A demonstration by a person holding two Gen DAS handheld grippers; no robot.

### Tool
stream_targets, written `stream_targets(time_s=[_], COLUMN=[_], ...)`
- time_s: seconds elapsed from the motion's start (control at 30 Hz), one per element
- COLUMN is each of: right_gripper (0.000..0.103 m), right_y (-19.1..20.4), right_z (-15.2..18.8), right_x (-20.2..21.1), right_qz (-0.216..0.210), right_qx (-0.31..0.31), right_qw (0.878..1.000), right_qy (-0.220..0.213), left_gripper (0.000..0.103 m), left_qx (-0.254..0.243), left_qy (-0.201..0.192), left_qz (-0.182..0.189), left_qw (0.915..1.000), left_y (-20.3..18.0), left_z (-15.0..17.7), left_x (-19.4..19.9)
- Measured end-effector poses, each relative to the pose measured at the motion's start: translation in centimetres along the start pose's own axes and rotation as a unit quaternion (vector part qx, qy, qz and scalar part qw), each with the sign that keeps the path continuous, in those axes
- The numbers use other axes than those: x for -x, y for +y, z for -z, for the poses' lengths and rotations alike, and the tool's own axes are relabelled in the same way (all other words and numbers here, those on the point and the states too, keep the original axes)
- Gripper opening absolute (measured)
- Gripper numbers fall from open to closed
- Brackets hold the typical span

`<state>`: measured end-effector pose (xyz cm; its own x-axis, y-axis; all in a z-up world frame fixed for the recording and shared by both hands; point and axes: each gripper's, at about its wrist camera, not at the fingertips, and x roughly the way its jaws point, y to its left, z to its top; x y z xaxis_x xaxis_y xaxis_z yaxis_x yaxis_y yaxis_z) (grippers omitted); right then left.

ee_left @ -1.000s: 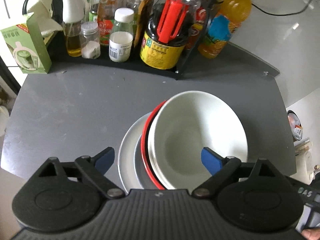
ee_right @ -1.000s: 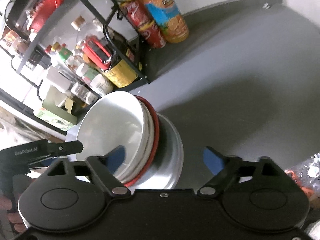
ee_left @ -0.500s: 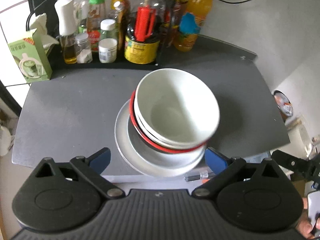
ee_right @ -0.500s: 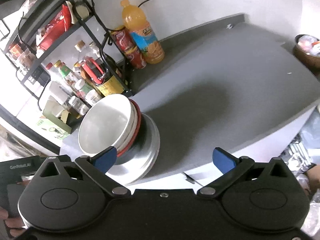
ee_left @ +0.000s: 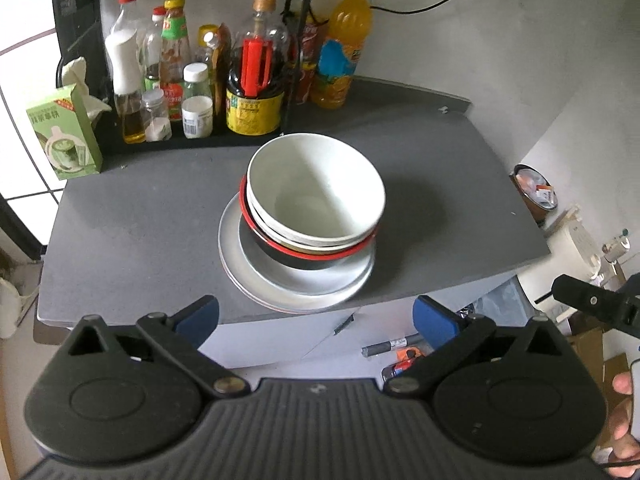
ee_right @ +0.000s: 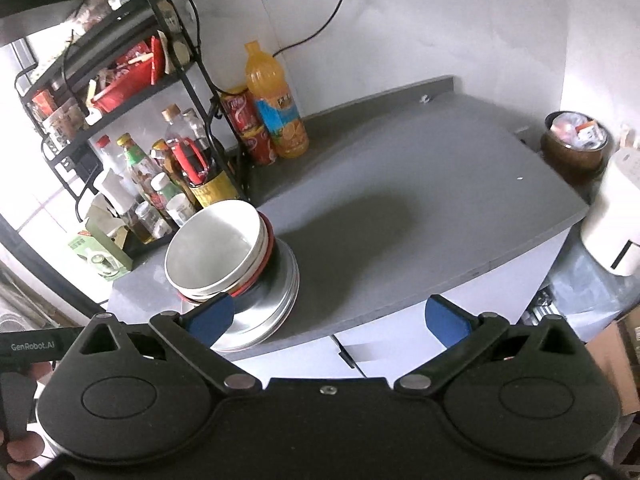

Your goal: Organize plates and bowls

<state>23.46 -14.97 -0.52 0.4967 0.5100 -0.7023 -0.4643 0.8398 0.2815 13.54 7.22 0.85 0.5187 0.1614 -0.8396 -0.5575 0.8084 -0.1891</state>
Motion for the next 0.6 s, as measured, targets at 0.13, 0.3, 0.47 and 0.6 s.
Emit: stream_targets(time_s=[0.13,0.3,0.47,0.6], right_gripper=[0.103,0.103,0.103,0.103], right_y=[0.3,0.7,1.0,1.7], right_z=[0.7,1.8,2.9,3.8], right_x=[1.7,3.6,5.5,7.0], right_qz=[0.007,0.019,0.038,0.056], right_qx=[0.001,0.005,0.01,0.02], right_qw=[1.0,1.0,0.999,0.998], right_qy=[-0.012,-0.016,-0.027,-0.038], left_gripper=[0.102,0.102,0.102,0.102], left_qx=[-0.002,-0.011,-0.011,-0.029], left_qy=[-0.01,-0.016,-0.016,-0.026], left_qz=[0.01,0.025,0.023,0.015], left_qw=[0.9999,0.9995,0.9996,0.9991], left_y=[-0.1,-0.2,0.0,0.0], left_z=[0.8,1.9,3.1,4.0], left_x=[1.5,3.1,4.5,5.6])
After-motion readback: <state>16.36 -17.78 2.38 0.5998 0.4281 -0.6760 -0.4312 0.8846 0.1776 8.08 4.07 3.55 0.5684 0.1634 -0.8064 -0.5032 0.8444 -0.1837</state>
